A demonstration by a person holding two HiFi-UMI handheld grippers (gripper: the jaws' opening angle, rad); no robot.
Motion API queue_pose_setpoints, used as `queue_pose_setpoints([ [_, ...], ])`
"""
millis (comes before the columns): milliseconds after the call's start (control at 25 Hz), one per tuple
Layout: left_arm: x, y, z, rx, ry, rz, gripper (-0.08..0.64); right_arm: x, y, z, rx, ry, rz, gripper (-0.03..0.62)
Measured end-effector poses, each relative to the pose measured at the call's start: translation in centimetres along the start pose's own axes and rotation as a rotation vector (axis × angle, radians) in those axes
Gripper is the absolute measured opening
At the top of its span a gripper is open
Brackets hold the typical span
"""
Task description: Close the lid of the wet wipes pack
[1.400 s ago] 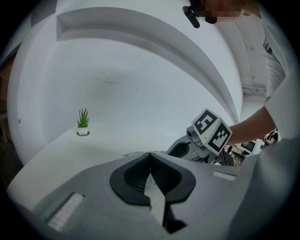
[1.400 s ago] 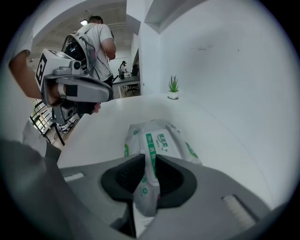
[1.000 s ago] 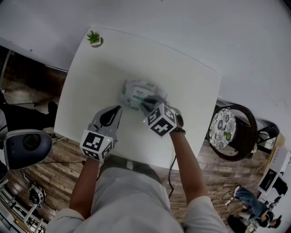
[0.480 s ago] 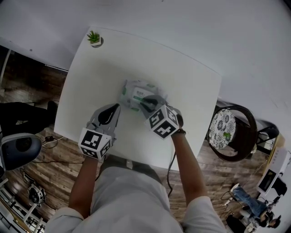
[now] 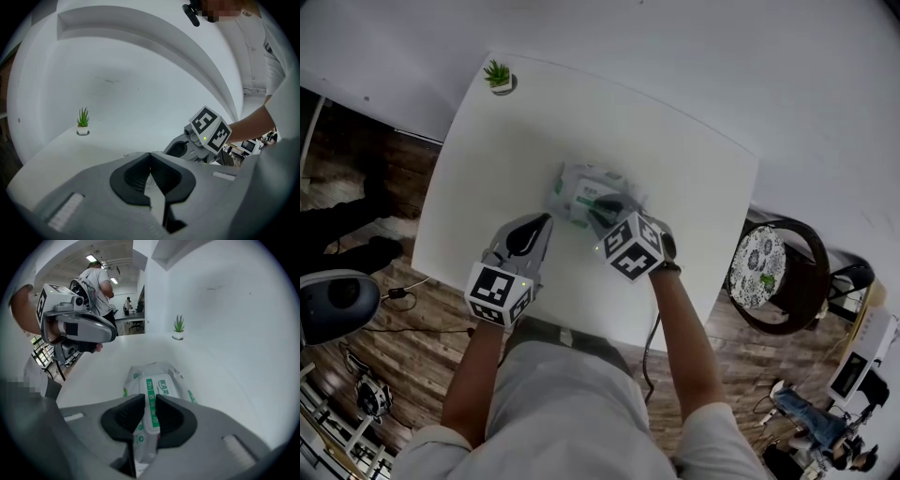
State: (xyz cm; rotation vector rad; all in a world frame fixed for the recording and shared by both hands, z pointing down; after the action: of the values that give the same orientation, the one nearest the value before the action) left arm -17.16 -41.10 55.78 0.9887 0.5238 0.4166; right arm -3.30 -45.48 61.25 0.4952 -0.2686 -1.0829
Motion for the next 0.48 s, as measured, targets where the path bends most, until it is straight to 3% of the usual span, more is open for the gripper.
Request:
queue_pose_setpoints([
  [240,0.4,-0.3,0.0,0.006,0.012,0.009,0.006,0.0,0.1,-0.1,0.016,0.009,0.015,0.078],
  [480,0.4,-0.9,-0.6,0.025,0.004,0.008,0.006,0.4,0.4,-1.9,0.138,0.047,0.167,0.07],
])
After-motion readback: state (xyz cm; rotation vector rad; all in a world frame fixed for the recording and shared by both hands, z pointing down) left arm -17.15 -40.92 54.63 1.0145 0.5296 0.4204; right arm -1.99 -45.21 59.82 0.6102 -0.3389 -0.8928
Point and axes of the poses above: the fingertips, and each gripper's own axes: z forward along the fingers, x to its right, y out of its underside, the point moved 6 cm from there along -z, backward along the fingers, and after that the axes turned 4 degrees about -x, right-handed, at the moved point
